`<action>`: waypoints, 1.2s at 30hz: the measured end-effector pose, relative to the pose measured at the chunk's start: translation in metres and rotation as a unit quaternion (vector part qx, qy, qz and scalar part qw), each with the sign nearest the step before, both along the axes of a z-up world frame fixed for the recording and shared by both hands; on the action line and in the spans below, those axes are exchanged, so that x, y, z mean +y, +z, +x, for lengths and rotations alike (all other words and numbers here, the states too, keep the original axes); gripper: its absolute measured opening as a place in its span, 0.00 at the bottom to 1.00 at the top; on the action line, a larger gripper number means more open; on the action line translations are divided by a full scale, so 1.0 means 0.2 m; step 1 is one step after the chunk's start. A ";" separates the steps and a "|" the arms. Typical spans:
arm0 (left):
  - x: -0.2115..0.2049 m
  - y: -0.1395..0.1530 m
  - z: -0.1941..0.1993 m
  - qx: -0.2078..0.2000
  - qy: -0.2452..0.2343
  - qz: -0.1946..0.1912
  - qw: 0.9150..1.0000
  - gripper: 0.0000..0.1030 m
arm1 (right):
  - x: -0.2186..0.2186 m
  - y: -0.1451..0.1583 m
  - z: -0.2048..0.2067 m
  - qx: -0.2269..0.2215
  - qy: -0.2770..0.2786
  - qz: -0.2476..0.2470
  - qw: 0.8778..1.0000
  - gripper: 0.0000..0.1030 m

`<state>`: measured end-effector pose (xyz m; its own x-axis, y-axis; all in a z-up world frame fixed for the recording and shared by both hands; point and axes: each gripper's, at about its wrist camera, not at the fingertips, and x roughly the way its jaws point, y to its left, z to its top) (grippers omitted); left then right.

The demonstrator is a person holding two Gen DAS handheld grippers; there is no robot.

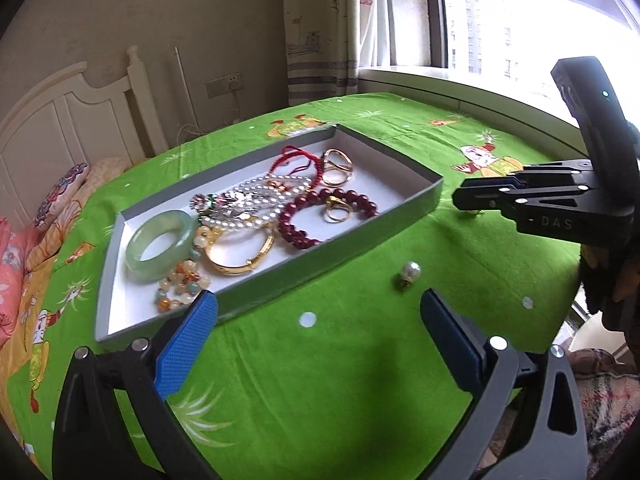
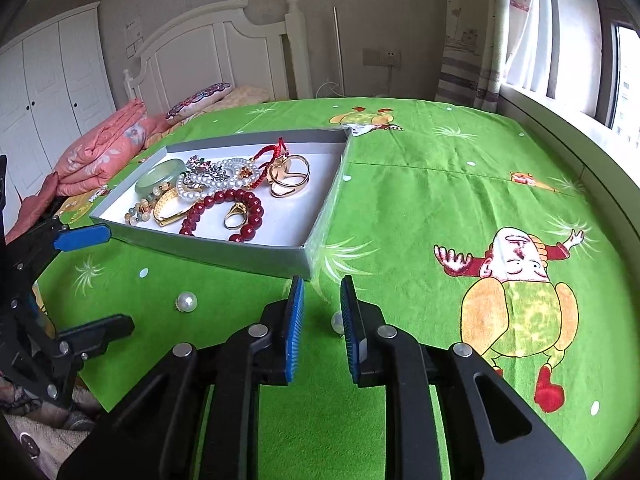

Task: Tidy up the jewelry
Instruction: 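Grasp a pearl earring with the left tool while the right tool grasps another pearl earring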

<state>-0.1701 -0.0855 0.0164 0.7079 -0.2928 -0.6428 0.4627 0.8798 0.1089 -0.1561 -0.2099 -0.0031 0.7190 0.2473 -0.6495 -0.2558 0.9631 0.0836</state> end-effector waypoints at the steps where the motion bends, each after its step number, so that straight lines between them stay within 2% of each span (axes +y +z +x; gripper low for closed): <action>1: -0.03 -0.01 -0.01 0.008 -0.013 -0.004 1.000 0.98 | 0.00 -0.01 0.00 0.004 0.000 -0.002 1.000 0.19; 4: -0.11 -0.03 0.00 0.028 -0.039 -0.013 0.999 0.97 | -0.03 -0.05 -0.01 0.010 -0.001 0.003 1.000 0.19; 7: -0.16 -0.06 0.04 0.051 -0.047 -0.019 0.997 0.90 | -0.04 -0.05 -0.02 0.010 0.002 0.006 1.000 0.21; 9: -0.19 -0.08 0.06 0.057 -0.045 -0.012 0.997 0.83 | -0.02 -0.05 -0.04 0.009 0.014 0.000 1.000 0.30; 11: -0.20 -0.10 0.08 0.062 -0.050 -0.005 0.997 0.74 | 0.01 -0.05 -0.06 0.004 0.034 -0.007 0.999 0.55; 13: -0.22 -0.10 0.08 0.060 -0.052 0.002 0.997 0.73 | 0.03 -0.06 -0.09 -0.007 0.044 -0.016 0.999 0.58; 16: -0.21 -0.10 0.09 0.064 -0.053 0.000 0.997 0.71 | 0.02 -0.08 -0.12 -0.020 0.049 -0.025 0.998 0.58; 18: -0.21 -0.10 0.10 0.070 -0.052 -0.006 0.996 0.67 | 0.01 -0.07 -0.13 -0.020 0.046 -0.020 0.999 0.54; 24: -0.22 -0.09 0.13 0.077 -0.053 -0.009 0.996 0.59 | -0.02 -0.07 -0.13 -0.031 0.033 -0.029 0.999 0.35; 25: -0.22 -0.09 0.13 0.076 -0.054 -0.008 0.996 0.54 | -0.03 -0.08 -0.13 -0.034 0.029 -0.032 0.999 0.28; 26: -0.22 -0.08 0.13 0.075 -0.055 -0.008 0.996 0.42 | -0.03 -0.08 -0.13 -0.036 0.026 -0.034 0.998 0.24; 27: -0.23 -0.08 0.12 0.073 -0.058 -0.007 0.996 0.34 | -0.04 -0.08 -0.13 -0.037 0.024 -0.034 0.998 0.22; 28: -0.23 -0.08 0.12 0.073 -0.063 -0.006 0.995 0.19 | -0.05 -0.08 -0.13 -0.038 0.024 -0.033 0.998 0.20; 29: -0.24 -0.08 0.12 0.073 -0.067 -0.005 0.995 0.12 | -0.05 -0.08 -0.13 -0.039 0.025 -0.033 0.998 0.20; 32: -0.26 -0.08 0.10 0.064 -0.073 0.005 0.995 0.12 | -0.05 -0.08 -0.14 -0.043 0.025 -0.037 0.998 0.20; 36: -0.25 -0.08 0.10 0.067 -0.071 -0.002 0.995 0.12 | -0.05 -0.08 -0.14 -0.044 0.023 -0.034 0.998 0.20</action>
<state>-0.1509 -0.1352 0.0009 0.5668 -0.3857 -0.7280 0.5922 0.8051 0.0344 -0.1839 -0.2204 -0.0185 0.7627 0.2389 -0.6010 -0.3029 0.9530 -0.0055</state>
